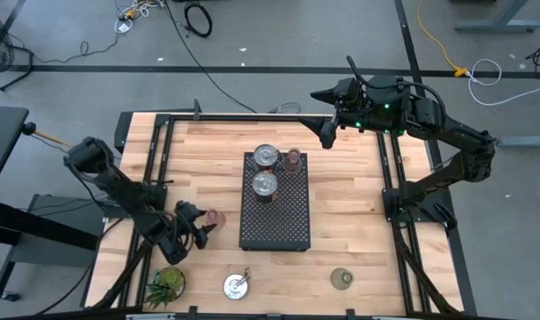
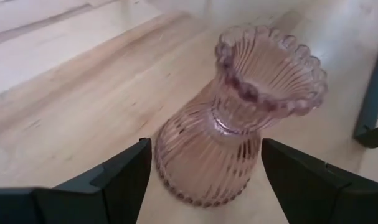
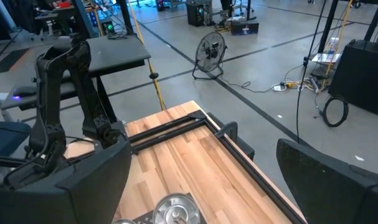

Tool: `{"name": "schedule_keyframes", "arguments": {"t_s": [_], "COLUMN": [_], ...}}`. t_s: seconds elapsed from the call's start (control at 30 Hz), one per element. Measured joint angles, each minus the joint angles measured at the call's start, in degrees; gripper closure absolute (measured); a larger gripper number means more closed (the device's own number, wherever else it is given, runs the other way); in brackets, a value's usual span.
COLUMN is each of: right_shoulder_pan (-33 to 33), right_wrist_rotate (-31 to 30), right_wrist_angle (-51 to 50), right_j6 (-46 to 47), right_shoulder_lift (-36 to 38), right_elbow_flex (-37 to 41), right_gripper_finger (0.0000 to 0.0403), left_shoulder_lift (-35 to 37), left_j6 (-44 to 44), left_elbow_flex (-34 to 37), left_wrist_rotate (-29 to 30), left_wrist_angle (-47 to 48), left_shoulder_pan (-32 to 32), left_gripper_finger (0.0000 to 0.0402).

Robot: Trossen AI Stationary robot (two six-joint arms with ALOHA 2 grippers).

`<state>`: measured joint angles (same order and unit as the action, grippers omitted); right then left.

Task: Pick & Place candle stick holders
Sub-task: Put the pink glass candle holder on the shelf aligned with the other glass candle holder

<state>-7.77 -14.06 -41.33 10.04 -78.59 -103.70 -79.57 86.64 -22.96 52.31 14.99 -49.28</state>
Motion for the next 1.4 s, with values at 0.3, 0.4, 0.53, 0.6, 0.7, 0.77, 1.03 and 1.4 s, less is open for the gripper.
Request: {"name": "schedule_keyframes", "arguments": {"t_s": [0.3, 0.4, 0.53, 0.6, 0.7, 0.77, 1.03, 1.4], "right_shoulder_pan": [-0.02, -0.02, -0.02, -0.02, -0.02, -0.02, -0.02, -0.02], "right_wrist_rotate": [0.0, 0.0, 0.02, 0.0, 0.02, 0.02, 0.02, 0.02], "right_wrist_angle": [0.03, 0.03, 0.03, 0.03, 0.03, 0.03, 0.03, 0.03], "right_j6": [0.0, 0.0, -0.02, 0.0, -0.02, -0.02, -0.02, -0.02], "right_shoulder_lift": [0.0, 0.0, 0.0, 0.0, 0.0, 0.0, 0.0, 0.0], "right_elbow_flex": [0.0, 0.0, 0.0, 0.0, 0.0, 0.0, 0.0, 0.0], "right_gripper_finger": [0.0003, 0.0003, 0.0003, 0.0003, 0.0003, 0.0003, 0.0003, 0.0003], "left_shoulder_lift": [-0.37, -0.37, -0.37, -0.37, -0.37, -0.37, -0.35, -0.07], "left_j6": [-2.15, -2.26, -2.26, -2.24, -2.48, -2.52, -5.32, -9.42], "left_elbow_flex": [0.0, 0.0, 0.0, 0.0, 0.0, 0.0, 0.0, -0.24], "left_wrist_rotate": [1.82, 1.71, 2.39, 2.52, 0.92, -1.19, -0.4, 3.55], "left_wrist_angle": [-1.86, -1.73, -1.85, -1.89, -1.88, -1.64, -2.17, -5.69], "left_shoulder_pan": [0.01, 0.5, 2.11, 3.13, 4.37, 5.02, 5.94, 5.99], "left_gripper_finger": [0.0099, 0.0099, 0.0099, 0.0099, 0.0099, 0.0099, 0.0106, 0.0272]}}
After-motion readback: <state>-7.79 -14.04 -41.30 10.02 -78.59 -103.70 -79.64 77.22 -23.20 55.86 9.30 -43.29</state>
